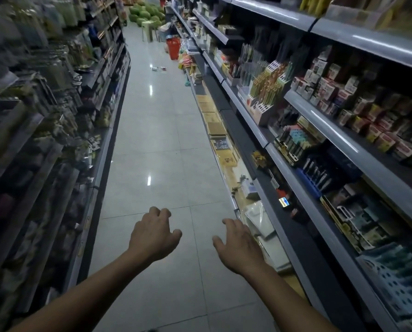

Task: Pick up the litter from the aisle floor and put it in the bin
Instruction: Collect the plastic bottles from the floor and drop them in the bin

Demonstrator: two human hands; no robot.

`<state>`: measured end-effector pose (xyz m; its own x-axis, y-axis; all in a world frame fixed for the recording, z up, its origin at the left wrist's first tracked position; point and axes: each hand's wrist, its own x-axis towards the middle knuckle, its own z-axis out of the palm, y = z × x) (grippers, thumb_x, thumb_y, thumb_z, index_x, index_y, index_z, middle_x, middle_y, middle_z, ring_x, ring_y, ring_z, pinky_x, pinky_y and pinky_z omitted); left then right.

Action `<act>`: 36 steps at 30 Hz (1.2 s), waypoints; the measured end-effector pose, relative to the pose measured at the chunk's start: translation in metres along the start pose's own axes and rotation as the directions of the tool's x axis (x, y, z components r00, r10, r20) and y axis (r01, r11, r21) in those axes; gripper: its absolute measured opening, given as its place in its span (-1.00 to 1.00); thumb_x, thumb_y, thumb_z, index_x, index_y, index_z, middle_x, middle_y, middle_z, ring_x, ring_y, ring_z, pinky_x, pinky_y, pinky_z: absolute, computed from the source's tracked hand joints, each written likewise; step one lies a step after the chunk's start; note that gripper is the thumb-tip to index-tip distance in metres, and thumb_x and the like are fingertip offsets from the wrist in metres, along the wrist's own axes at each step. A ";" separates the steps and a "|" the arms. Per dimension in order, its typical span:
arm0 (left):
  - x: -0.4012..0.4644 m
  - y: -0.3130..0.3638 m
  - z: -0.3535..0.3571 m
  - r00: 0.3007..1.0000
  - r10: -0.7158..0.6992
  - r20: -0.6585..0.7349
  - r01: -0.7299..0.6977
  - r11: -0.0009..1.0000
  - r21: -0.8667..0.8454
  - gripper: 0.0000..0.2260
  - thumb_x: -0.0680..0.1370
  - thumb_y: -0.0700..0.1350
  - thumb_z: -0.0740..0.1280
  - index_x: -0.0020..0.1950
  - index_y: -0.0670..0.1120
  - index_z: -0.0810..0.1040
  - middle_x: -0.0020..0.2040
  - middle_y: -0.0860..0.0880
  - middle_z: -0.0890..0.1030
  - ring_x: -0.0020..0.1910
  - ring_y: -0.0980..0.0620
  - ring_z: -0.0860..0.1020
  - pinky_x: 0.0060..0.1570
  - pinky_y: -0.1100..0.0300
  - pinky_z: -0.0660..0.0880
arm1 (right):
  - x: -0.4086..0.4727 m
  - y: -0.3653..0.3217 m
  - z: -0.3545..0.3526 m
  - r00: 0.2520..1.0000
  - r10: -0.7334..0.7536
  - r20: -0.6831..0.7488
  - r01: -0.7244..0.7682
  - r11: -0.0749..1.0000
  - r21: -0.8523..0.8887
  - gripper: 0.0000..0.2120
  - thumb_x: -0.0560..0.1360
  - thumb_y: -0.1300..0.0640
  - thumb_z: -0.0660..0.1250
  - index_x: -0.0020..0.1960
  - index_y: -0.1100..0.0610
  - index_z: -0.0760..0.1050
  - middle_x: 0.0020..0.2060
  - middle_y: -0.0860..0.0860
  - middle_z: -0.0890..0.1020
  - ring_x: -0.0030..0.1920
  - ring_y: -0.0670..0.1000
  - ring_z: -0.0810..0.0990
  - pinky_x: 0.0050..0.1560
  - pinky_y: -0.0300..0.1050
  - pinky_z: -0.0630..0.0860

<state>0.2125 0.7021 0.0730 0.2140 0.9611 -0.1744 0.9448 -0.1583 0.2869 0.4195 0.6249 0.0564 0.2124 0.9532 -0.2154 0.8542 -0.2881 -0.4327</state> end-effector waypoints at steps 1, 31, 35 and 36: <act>0.011 -0.005 -0.001 1.000 -0.013 0.000 0.013 1.000 -0.009 -0.47 0.51 0.15 0.23 0.44 -0.01 0.38 0.35 -0.03 0.41 0.18 -0.07 0.49 0.08 0.05 0.47 | 0.015 -0.005 0.000 1.000 -0.010 0.007 0.010 1.000 -0.004 -0.43 0.61 -0.16 0.16 0.54 0.05 0.21 0.46 0.00 0.34 0.43 0.06 0.31 0.32 0.02 0.41; 0.451 -0.135 -0.091 0.999 -0.021 0.046 0.022 1.000 -0.009 -0.49 0.52 0.12 0.24 0.44 -0.03 0.37 0.36 -0.04 0.46 0.28 -0.07 0.43 0.21 0.01 0.42 | 0.420 -0.126 -0.006 0.994 0.105 0.006 -0.105 0.994 0.034 -0.44 0.62 -0.18 0.17 0.54 0.03 0.24 0.45 -0.02 0.36 0.41 0.03 0.35 0.30 -0.03 0.40; 0.526 -0.112 -0.100 0.998 -0.034 0.045 0.034 0.999 -0.008 -0.48 0.51 0.13 0.25 0.44 -0.02 0.38 0.35 -0.04 0.47 0.25 -0.06 0.46 0.16 0.01 0.47 | 0.500 -0.115 -0.026 0.996 0.094 0.009 -0.094 0.994 0.057 -0.44 0.62 -0.18 0.17 0.54 0.03 0.24 0.45 -0.01 0.36 0.41 0.04 0.35 0.31 -0.02 0.40; 0.542 -0.108 -0.103 0.998 -0.041 0.046 0.041 0.999 -0.009 -0.47 0.51 0.14 0.25 0.43 -0.02 0.38 0.35 -0.04 0.47 0.23 -0.05 0.47 0.14 0.01 0.48 | 0.520 -0.114 -0.031 0.996 0.090 0.018 -0.091 0.994 0.065 -0.44 0.62 -0.18 0.17 0.54 0.03 0.23 0.46 -0.01 0.36 0.42 0.04 0.35 0.32 -0.01 0.40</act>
<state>0.2015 1.2634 0.0442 0.1862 0.9555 -0.2287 0.9507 -0.1164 0.2876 0.4475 1.1563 0.0209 0.2803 0.9214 -0.2691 0.7989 -0.3793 -0.4668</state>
